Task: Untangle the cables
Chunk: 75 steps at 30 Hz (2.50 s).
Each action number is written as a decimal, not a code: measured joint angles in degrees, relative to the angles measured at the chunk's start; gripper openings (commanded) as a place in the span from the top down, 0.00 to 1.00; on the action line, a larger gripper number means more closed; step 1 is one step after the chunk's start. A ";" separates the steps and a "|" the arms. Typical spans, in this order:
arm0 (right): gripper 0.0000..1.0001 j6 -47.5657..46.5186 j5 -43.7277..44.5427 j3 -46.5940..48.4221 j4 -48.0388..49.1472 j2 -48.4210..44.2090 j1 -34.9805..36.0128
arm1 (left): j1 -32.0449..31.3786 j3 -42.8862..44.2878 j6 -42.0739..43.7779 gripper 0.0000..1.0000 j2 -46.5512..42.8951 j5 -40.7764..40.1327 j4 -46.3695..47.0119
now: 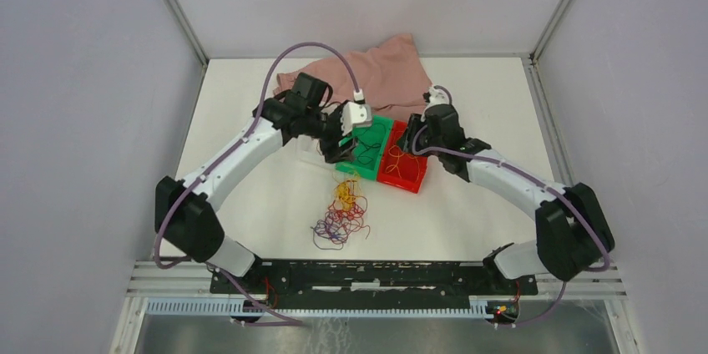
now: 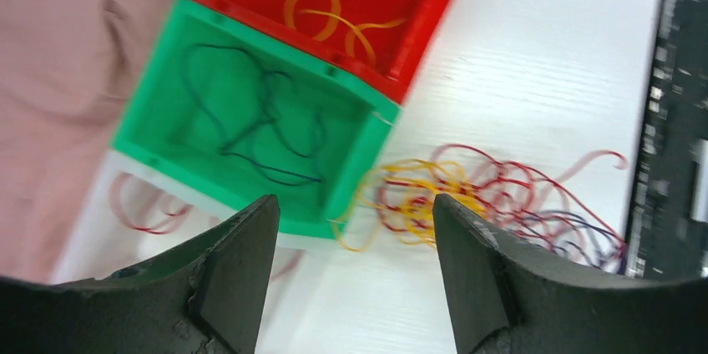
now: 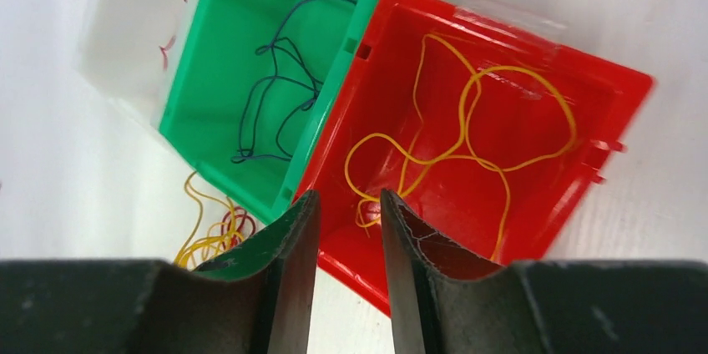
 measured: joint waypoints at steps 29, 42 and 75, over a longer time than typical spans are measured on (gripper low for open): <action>0.52 -1.90 8.48 -2.80 0.22 -10.56 4.07 | -8.31 -22.86 46.38 0.43 -9.33 -7.39 4.26; 0.54 -0.44 8.48 -4.85 0.42 -11.96 4.04 | -10.56 -26.29 58.40 0.81 -8.55 -8.55 11.21; 0.26 0.87 -22.99 -9.44 29.00 -9.77 8.28 | -11.67 -8.76 10.93 0.97 -34.97 -2.16 1.49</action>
